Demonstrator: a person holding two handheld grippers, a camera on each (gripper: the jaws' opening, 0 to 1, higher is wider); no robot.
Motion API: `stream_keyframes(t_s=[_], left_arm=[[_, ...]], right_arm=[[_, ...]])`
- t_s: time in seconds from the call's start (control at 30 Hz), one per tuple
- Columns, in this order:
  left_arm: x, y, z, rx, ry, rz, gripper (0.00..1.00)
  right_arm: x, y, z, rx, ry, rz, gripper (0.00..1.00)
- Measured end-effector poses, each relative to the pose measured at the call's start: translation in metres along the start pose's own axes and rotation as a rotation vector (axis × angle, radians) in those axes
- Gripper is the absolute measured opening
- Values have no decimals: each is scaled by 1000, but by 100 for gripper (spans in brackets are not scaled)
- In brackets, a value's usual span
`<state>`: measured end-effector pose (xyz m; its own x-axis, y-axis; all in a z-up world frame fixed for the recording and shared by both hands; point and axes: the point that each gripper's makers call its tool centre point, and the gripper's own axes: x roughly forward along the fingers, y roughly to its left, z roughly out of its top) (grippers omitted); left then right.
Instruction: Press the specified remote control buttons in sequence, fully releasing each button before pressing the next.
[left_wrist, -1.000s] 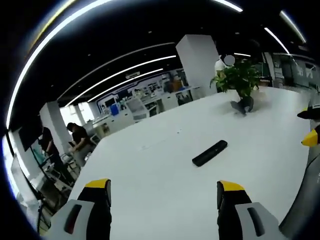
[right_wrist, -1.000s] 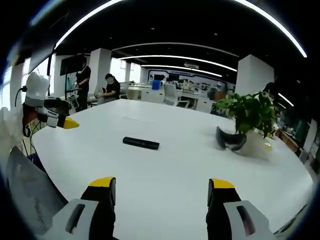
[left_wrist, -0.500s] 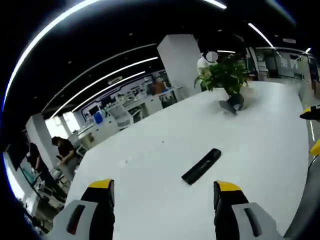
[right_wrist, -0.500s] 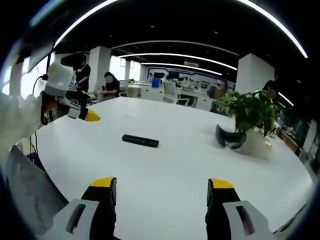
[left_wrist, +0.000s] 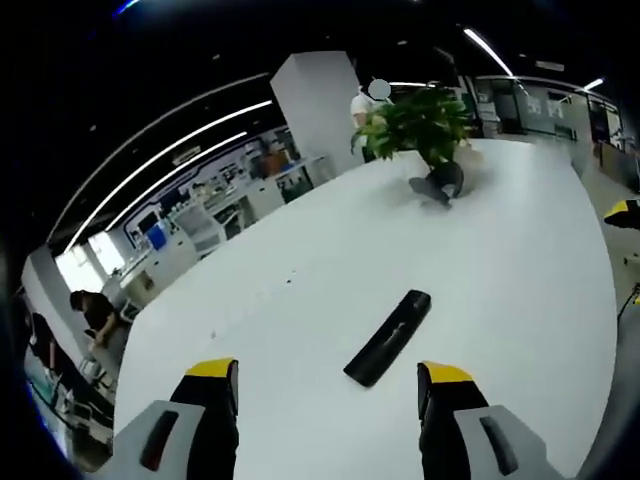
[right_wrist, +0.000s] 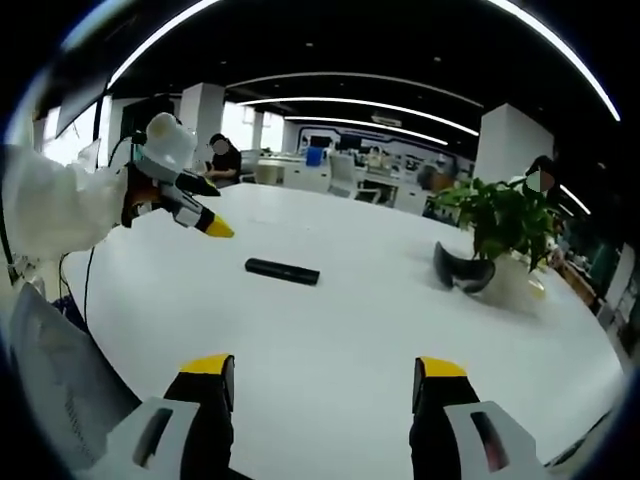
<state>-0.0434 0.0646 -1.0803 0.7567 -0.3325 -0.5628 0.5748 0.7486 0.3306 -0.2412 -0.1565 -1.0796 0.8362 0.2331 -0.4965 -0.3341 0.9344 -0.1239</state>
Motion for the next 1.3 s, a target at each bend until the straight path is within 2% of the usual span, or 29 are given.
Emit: stream_keyframes(t_s=[0.3,0.73,0.83,0.9,1.0,1.07,1.3], left_arm=[[44,-13,-9,-16,79,-130,74],[90,-21,-24,124,163,-247,74],[100,-26,-32,183,193,-279,74],[106,-28,-37,190,215,-292,74],[113,-30,-43,196,245,-321,74],[114,-32,-40,145,250,-343,71],[114,-37,-43,149,284,-421,69]], right_arm=[[2,-1,-6,-9,33,-9,71],[5,-1,-13,-21,74,-10,71],[6,-1,-13,-21,79,-9,71],[6,-1,-14,-21,81,-9,71],[6,0,-14,-20,83,-6,71],[6,0,-14,-21,85,-5,71],[6,-1,-14,-18,83,-5,71]])
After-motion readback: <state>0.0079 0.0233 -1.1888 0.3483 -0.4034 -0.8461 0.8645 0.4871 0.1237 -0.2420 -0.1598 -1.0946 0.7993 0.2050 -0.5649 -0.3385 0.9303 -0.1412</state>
